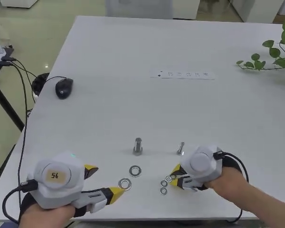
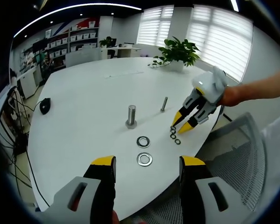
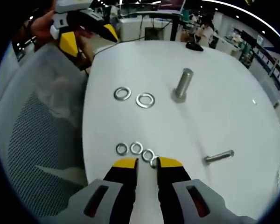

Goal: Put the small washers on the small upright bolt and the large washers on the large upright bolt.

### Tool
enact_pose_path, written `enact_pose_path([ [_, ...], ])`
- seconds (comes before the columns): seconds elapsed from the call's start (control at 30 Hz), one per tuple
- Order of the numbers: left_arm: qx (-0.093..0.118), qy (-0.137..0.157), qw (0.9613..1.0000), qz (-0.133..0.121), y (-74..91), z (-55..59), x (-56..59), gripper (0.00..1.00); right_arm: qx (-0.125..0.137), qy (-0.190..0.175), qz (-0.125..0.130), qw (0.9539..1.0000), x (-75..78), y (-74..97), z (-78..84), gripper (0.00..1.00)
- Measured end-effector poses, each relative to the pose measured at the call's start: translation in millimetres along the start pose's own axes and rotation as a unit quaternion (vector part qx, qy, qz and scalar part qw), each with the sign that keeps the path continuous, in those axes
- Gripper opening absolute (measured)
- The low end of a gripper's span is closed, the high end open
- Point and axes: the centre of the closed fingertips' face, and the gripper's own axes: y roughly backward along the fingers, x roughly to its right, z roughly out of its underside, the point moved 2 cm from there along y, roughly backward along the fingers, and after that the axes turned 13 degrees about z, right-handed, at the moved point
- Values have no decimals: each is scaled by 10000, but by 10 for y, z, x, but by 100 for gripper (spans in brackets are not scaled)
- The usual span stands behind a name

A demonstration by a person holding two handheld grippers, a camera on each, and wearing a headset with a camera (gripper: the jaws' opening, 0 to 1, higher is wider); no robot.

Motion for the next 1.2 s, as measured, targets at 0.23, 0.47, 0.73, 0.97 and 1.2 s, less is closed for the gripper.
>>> enact_pose_path([
  [0.23,0,31,10000,2,-7,25,15,53,-149,422,-271,9986,-31,-82,10,17],
  [0.47,1,13,10000,35,-30,4,26,53,-96,507,-397,9979,-44,-83,-23,15],
  [0.73,-26,-29,10000,40,-34,-9,6,53,-63,466,-426,9980,-50,-78,-19,15],
  [0.97,-50,-38,10000,47,-33,3,7,53,-129,775,-563,9953,-60,-72,4,16],
  [1.2,-56,-58,9999,65,-52,-4,32,53,-219,1159,-619,9911,-52,-82,-4,15],
])
